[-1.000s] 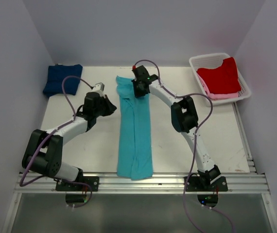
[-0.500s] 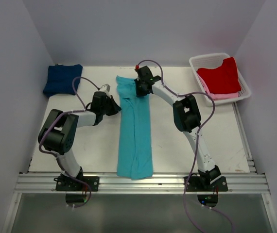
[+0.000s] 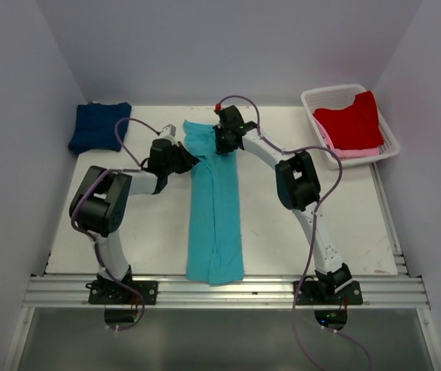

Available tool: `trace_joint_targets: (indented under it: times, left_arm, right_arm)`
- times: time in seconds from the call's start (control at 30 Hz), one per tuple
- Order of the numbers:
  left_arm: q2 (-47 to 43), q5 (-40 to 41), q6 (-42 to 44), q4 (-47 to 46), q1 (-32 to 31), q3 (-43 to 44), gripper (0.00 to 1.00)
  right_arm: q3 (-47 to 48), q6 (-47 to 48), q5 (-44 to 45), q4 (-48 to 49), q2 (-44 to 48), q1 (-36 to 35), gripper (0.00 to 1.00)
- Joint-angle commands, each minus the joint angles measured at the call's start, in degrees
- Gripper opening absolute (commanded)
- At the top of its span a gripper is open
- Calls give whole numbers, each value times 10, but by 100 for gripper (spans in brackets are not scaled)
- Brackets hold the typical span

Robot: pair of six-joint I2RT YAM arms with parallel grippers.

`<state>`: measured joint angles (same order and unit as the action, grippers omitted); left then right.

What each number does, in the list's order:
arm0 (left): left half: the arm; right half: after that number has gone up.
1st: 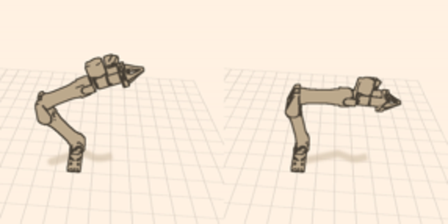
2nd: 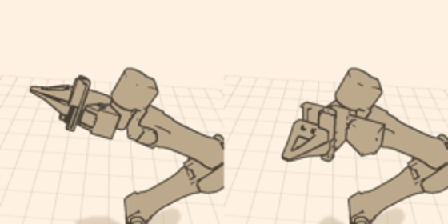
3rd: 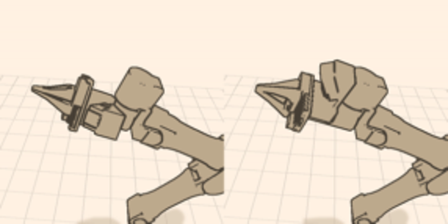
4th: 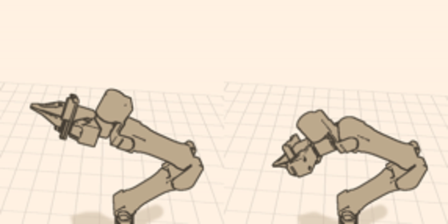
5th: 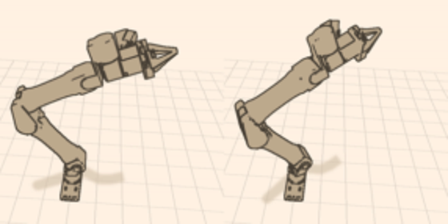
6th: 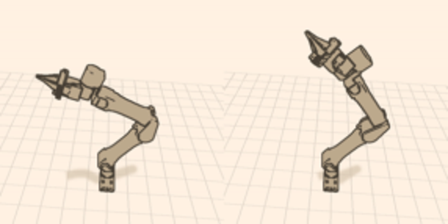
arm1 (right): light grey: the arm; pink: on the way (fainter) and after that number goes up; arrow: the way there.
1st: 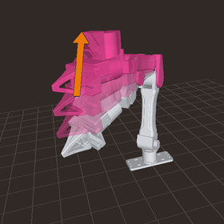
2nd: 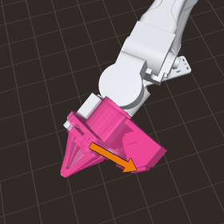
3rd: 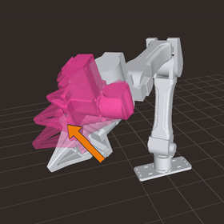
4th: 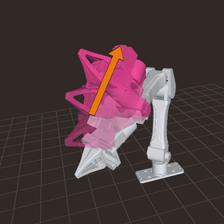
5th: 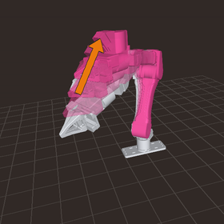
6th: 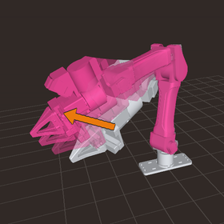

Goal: Fold and stack the t-shirts
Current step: Fold the tshirt

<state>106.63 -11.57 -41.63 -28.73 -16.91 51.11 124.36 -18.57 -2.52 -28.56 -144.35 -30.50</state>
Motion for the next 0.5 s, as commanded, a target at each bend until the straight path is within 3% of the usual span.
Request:
trace_joint_targets:
  times: [0.0, 0.37, 0.47]
  left_arm:
    - [37, 2, -10, -24, -1, 52, 0]
    - [94, 33, -1, 41, -1, 120, 0]
    - [88, 44, -1, 52, -1, 117, 4]
  right_arm:
    - [-26, 6, -6, -32, -7, -3, 0]
    - [-42, 11, -5, -27, 0, -2, 0]
    - [-41, 12, -2, -27, 0, -2, 0]
